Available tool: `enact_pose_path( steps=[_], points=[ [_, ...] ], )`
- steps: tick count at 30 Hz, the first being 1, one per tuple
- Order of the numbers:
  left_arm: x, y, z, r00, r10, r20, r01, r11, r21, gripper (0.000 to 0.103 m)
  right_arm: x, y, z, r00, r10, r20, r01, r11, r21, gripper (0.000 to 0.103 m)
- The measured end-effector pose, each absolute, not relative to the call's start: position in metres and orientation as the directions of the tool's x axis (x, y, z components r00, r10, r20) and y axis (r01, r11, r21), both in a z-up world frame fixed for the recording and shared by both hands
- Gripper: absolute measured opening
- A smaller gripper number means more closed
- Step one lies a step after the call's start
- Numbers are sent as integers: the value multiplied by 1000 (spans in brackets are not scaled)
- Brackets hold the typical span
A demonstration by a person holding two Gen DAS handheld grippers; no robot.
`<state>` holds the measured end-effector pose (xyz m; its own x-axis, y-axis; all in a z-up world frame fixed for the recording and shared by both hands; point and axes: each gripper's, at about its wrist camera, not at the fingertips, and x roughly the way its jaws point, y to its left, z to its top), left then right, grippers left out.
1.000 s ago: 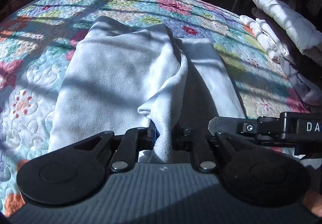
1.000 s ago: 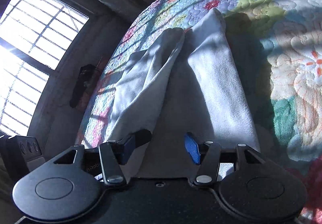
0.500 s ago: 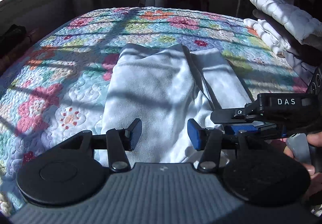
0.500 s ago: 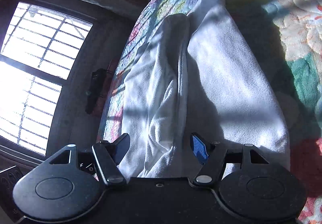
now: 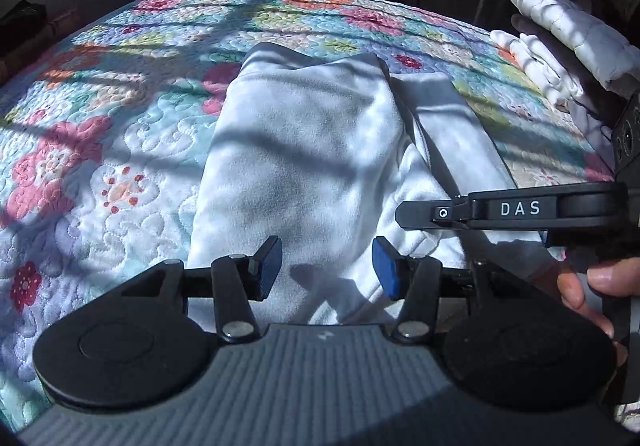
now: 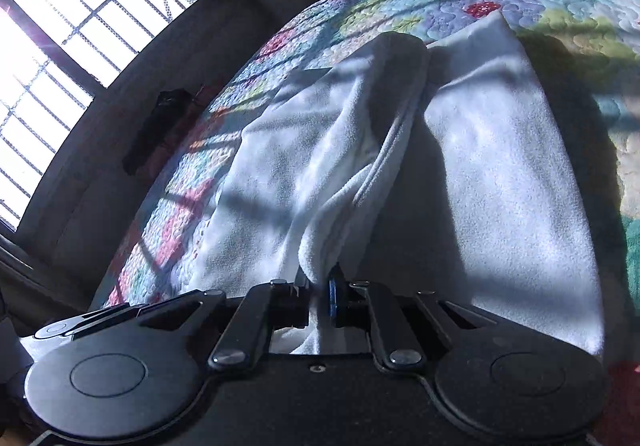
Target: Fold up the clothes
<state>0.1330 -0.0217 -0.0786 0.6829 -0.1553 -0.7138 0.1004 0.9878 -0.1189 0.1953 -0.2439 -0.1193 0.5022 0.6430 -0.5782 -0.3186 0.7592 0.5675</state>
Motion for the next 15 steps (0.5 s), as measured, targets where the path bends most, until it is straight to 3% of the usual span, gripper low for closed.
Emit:
enact_pose_path(
  steps=[5, 8, 10, 12, 15],
  points=[
    [129, -9, -62, 719, -111, -686, 55, 993, -104, 49, 192, -243, -77, 585, 603, -542, -448, 797, 404, 11],
    [130, -1, -54, 732, -132, -668, 51, 989, -140, 50, 188, -259, -45, 636, 584, -505, -466, 812, 352, 10],
    [132, -1, -56, 725, -151, -672, 65, 986, -151, 54, 188, -273, -39, 659, 534, -530, -433, 845, 313, 10],
    [135, -1, -65, 706, -155, -691, 60, 985, -160, 54, 191, -295, -55, 657, 485, -578, -358, 875, 327, 10],
    [140, -2, -82, 670, -183, -720, 60, 979, -193, 54, 197, -321, -92, 592, 532, -606, -287, 841, 459, 10]
  ],
)
